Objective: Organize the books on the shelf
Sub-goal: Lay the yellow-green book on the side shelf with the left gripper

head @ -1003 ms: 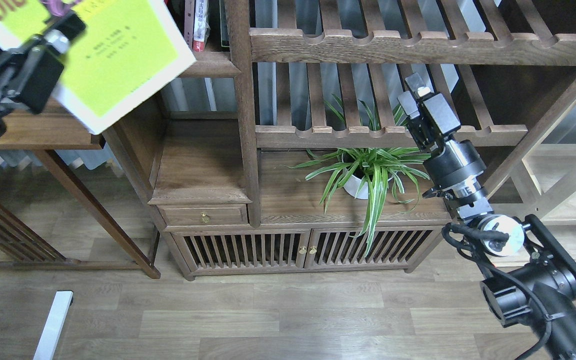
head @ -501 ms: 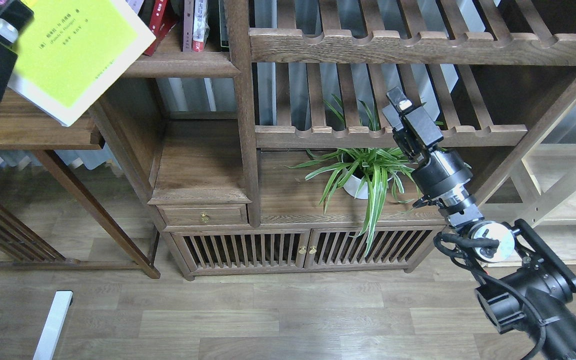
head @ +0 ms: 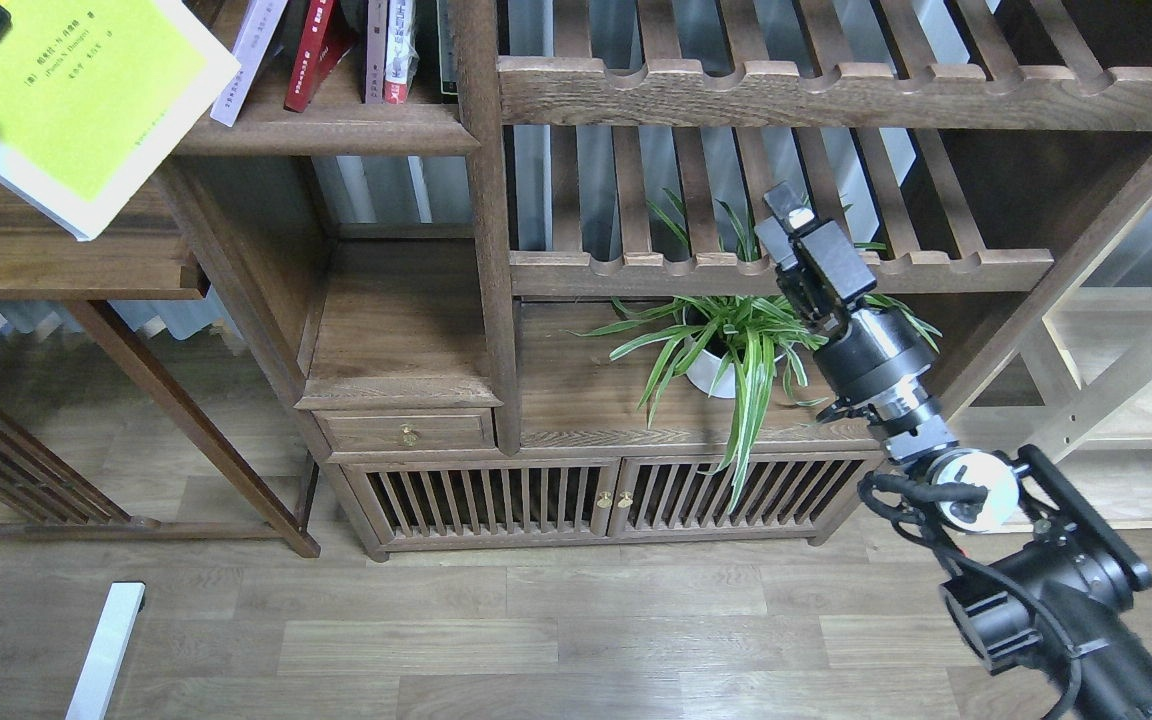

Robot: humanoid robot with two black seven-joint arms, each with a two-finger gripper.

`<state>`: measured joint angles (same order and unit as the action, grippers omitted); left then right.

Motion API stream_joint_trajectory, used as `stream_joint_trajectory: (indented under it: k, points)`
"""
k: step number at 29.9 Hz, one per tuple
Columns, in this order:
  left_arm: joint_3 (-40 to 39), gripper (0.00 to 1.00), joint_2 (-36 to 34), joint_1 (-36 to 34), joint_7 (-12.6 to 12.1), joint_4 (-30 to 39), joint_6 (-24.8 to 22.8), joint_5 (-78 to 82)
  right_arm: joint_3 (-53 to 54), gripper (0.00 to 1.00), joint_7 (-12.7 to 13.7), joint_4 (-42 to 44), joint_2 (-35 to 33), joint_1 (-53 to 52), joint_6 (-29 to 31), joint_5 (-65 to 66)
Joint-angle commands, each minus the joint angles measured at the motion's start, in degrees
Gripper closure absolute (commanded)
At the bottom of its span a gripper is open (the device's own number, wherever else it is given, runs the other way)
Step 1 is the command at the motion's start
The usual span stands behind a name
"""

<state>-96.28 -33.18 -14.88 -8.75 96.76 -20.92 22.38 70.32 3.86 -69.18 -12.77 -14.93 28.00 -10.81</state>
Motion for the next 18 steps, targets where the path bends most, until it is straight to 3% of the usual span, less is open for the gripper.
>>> stream_joint_trajectory:
  k: [1, 10, 18]
  points:
    - [0.04, 0.98, -2.06, -0.59, -1.09, -0.34, 0.00, 0.04, -0.18, 0.17, 0.00, 0.01, 0.81, 0.60, 0.00, 0.00]
    - [3.37, 0.98, -4.00, -11.65, -5.75, -6.49, 0.00, 1.00, -0.18, 0.17, 0.00, -0.08, 1.25, 1.13, 0.00, 0.00]
    - [8.55, 0.98, -4.18, -19.04, -5.75, -12.99, 0.44, 2.06, -0.18, 0.17, 0.09, 0.01, 1.17, 1.04, 0.00, 0.00]
